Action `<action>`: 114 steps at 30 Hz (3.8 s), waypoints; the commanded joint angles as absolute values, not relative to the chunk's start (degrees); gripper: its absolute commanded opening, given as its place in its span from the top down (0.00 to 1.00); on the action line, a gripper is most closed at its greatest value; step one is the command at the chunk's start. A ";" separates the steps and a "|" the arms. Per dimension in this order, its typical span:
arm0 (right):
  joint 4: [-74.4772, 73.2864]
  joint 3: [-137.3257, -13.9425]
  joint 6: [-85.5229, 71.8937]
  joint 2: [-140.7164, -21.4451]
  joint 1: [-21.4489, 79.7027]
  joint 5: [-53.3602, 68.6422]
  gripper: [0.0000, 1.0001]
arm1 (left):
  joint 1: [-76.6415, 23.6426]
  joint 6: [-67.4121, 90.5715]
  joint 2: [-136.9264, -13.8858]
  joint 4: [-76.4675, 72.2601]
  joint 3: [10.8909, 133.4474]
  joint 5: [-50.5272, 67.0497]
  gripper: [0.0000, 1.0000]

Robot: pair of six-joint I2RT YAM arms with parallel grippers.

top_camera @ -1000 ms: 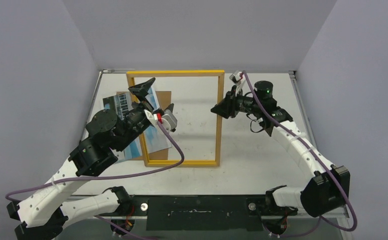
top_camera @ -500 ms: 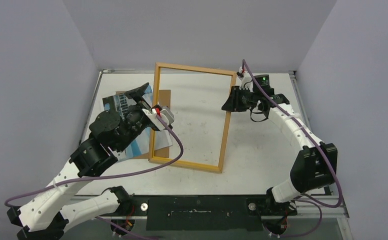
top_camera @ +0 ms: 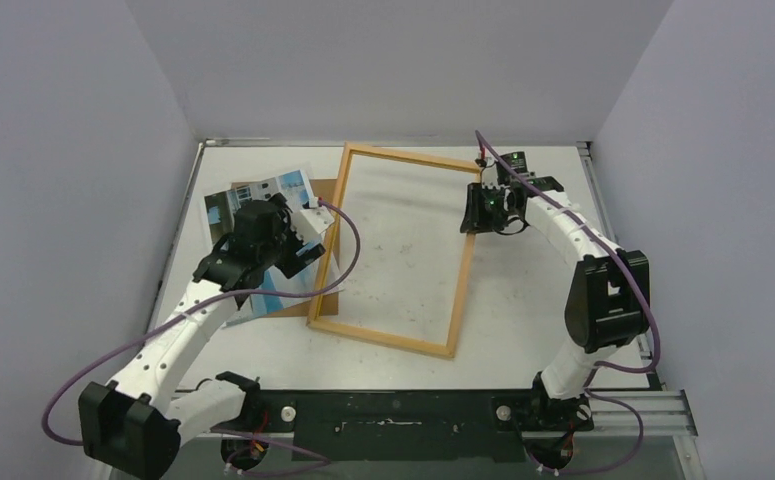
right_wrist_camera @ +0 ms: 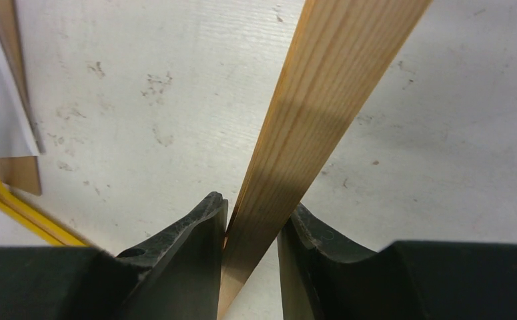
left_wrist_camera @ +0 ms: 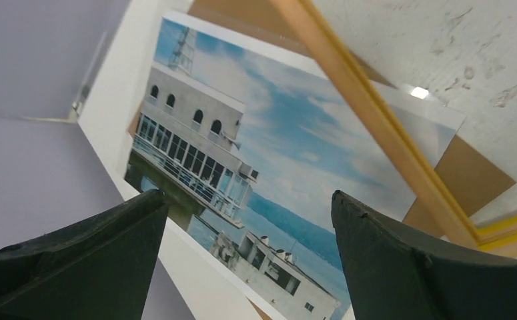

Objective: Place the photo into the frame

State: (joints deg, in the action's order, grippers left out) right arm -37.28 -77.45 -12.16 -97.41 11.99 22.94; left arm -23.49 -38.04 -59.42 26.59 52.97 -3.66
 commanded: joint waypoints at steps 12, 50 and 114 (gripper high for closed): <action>-42.80 -85.44 -4.07 -105.38 11.95 3.30 0.92 | -19.08 -35.99 -73.11 5.34 43.54 6.71 0.10; -29.79 -96.18 -9.64 -123.60 10.28 -0.88 0.72 | -26.39 -25.31 -80.50 24.31 58.97 8.72 0.04; -18.37 -100.02 -19.61 -115.62 37.04 5.01 0.46 | 9.55 -32.06 -86.36 41.72 68.89 10.02 0.03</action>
